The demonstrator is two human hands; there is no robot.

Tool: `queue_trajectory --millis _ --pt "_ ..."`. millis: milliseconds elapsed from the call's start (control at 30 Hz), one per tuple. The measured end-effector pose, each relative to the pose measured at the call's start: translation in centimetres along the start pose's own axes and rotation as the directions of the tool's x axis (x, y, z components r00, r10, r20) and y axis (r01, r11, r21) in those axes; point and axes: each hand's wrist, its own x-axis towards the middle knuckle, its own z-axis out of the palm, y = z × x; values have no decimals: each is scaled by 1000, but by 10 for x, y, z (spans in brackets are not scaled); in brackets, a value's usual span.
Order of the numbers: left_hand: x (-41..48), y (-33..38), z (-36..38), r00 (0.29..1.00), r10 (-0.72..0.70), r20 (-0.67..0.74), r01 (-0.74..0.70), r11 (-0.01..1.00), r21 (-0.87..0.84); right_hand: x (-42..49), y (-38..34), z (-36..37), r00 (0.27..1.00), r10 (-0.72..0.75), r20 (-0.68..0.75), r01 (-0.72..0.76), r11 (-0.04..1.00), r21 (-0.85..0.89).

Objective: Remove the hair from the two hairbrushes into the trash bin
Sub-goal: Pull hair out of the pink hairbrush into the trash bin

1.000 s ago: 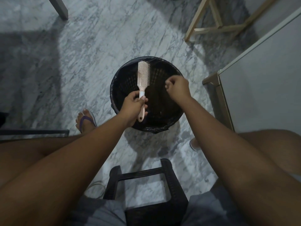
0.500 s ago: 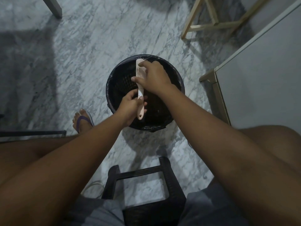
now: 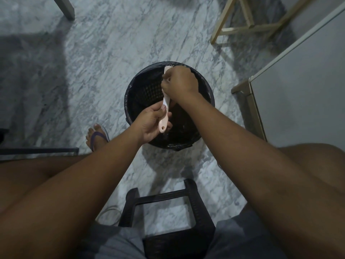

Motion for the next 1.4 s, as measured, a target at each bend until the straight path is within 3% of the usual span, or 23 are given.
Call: queue_trajectory --millis 267,500,700,833,900,933,1000,1067,1133,1233,1300,1400 --pt "-3 0 -1 997 -59 50 65 992 -108 7 13 -2 999 37 2 -37 966 257" --pt "-4 3 -5 997 -62 51 68 990 -126 1 30 -7 956 131 -262 52 804 593" --pt "-3 1 -6 999 -35 -11 34 995 -96 -8 46 0 868 167 -468 189 761 621" --pt "-2 0 -10 998 -12 -54 5 992 -130 -15 56 5 794 271 -545 170 761 626" --pt "-2 0 -13 998 -8 -63 0 993 -117 -17 59 6 827 259 -498 101 804 586" --pt "-2 1 -14 998 -8 -61 1 994 -113 -19 60 4 882 237 -407 24 841 540" --pt "-3 1 -14 999 -3 -52 -3 995 -102 -22 65 4 971 231 -53 -197 912 360" --pt "-3 2 -14 999 7 -42 -10 998 -69 -28 68 4 907 281 315 -315 947 61" --pt "-4 2 -13 1000 9 -28 -10 999 -36 -32 66 6 867 283 410 -297 954 -29" --pt "-4 0 -11 1000 7 -5 -7 1000 -9 -32 52 6 947 212 240 -285 899 333" --pt "-4 -1 -10 1000 -2 14 2 1000 16 -24 44 7 961 215 174 -277 737 617" --pt "-4 0 -9 998 -32 46 29 997 65 -12 36 -3 963 169 211 -270 572 775"
